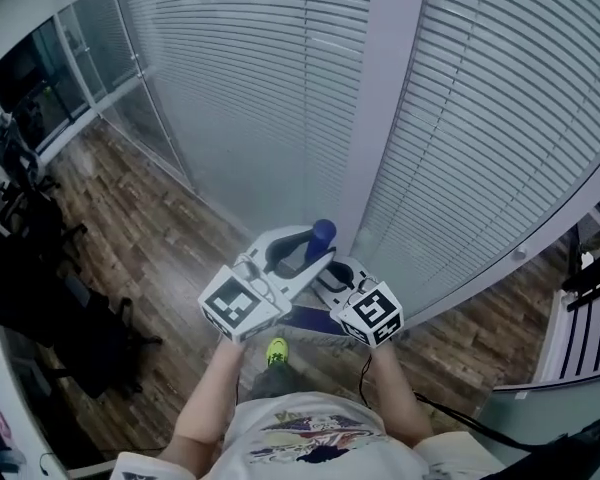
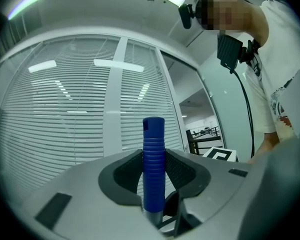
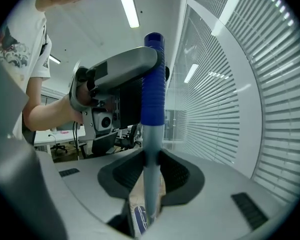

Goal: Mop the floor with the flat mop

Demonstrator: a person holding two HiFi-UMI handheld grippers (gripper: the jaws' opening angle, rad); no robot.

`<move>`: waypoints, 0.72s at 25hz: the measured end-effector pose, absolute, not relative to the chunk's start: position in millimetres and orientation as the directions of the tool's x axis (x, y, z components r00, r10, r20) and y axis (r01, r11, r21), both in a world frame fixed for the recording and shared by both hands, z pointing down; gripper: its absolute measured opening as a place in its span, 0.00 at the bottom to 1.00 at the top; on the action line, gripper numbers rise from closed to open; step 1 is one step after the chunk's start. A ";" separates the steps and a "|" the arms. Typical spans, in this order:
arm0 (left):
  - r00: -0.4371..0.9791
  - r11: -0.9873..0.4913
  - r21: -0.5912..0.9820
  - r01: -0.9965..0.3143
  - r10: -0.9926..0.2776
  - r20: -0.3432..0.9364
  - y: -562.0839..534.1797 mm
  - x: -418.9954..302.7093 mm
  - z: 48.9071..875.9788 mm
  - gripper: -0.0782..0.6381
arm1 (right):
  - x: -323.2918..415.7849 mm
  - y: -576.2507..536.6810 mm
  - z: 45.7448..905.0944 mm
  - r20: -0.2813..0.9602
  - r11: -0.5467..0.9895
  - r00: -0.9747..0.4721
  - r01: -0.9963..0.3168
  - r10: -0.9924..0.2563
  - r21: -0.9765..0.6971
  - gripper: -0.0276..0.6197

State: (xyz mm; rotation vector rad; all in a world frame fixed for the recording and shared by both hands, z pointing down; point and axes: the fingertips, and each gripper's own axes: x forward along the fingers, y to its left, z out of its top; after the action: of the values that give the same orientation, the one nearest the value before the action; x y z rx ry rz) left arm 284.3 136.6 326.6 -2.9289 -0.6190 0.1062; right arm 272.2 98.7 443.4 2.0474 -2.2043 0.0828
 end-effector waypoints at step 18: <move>0.985 -0.983 -0.076 0.166 0.170 -0.042 207.8 166.7 347.4 0.29 | 163.8 167.5 460.8 0.159 0.291 -0.283 -0.957 -0.946 0.024 0.23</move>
State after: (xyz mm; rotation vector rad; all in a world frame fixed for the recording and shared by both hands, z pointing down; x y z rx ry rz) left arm 166.7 207.8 347.4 -3.0575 -0.2592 0.0744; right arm 163.8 167.5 460.8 1.7868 -2.4056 0.1136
